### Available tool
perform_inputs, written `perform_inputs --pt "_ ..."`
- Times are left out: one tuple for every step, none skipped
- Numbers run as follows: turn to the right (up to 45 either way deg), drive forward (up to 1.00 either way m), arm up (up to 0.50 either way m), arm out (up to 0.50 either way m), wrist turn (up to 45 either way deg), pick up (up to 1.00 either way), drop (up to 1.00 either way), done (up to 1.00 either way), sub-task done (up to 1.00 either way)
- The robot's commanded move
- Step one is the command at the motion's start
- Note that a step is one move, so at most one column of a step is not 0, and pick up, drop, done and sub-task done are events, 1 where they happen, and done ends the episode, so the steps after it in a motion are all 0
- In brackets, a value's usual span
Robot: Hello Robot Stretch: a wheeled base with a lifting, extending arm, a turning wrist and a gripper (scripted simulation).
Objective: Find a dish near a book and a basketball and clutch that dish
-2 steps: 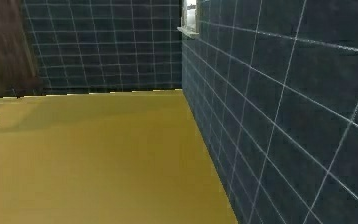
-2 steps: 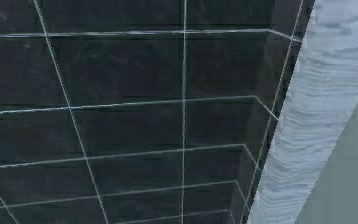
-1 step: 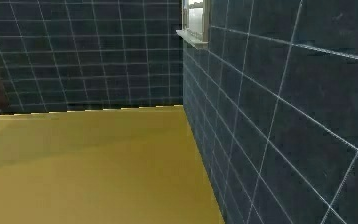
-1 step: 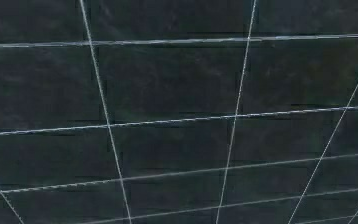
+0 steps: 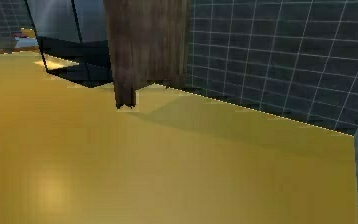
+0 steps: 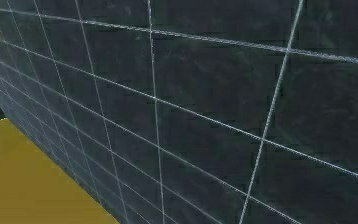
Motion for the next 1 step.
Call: perform_inputs --pt "-15.0 0.00 0.00 0.00 0.0 0.00 0.00 0.00 0.00"
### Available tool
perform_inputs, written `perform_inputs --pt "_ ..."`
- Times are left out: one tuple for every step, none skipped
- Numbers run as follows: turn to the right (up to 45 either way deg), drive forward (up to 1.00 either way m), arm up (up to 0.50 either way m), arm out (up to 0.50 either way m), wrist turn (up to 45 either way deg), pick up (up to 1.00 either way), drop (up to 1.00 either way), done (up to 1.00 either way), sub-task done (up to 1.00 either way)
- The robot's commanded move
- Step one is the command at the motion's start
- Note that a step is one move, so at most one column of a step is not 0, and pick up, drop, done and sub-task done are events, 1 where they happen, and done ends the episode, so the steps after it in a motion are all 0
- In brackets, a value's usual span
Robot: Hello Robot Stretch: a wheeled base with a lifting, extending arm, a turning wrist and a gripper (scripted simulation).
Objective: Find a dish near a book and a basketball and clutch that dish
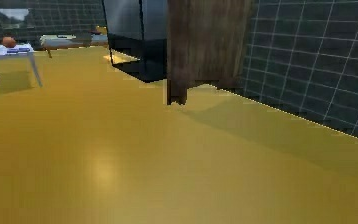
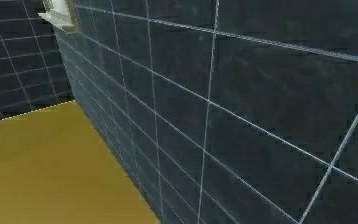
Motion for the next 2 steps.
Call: perform_inputs --pt "0.0 0.40 0.00 0.00 0.0 0.00 0.00 0.00 0.00" --pt "-36.0 0.00 0.00 0.00 0.0 0.00 0.00 0.00 0.00"
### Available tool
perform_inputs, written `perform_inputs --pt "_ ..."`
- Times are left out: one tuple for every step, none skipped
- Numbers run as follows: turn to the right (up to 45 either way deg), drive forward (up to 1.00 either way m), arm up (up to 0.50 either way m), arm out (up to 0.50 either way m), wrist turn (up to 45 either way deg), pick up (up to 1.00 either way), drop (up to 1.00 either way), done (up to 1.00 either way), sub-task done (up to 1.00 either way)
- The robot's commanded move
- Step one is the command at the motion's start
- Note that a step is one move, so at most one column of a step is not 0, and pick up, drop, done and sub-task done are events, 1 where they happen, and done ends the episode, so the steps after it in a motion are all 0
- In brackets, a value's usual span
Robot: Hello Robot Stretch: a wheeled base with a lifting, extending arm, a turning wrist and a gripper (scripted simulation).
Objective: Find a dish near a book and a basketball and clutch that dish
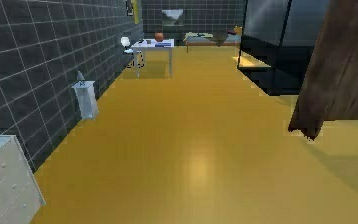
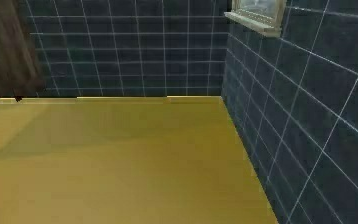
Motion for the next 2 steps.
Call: perform_inputs --pt "0.0 0.65 0.00 0.00 0.0 0.00 0.00 0.00 0.00" --pt "-6.0 0.00 0.00 0.00 0.0 0.00 0.00 0.00 0.00"
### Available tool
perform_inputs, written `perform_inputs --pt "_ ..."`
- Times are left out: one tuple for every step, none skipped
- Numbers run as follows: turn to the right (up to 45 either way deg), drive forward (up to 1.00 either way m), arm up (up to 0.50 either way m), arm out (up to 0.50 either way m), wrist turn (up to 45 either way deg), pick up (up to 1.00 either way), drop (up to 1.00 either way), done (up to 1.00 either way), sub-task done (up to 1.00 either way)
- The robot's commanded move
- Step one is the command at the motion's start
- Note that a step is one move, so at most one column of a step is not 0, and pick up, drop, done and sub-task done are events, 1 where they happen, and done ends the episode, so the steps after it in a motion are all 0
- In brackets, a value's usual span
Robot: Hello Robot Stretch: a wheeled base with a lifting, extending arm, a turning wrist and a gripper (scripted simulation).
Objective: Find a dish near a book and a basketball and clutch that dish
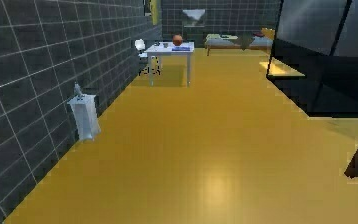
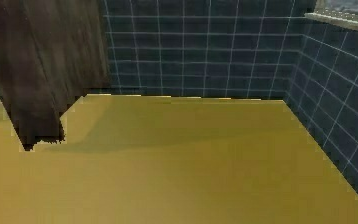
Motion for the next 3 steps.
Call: perform_inputs --pt "0.0 1.00 0.00 0.00 0.0 0.00 0.00 0.00 0.00" --pt "0.0 1.00 0.00 0.00 0.0 0.00 0.00 0.00 0.00" --pt "0.0 1.00 0.00 0.00 0.0 0.00 0.00 0.00 0.00"
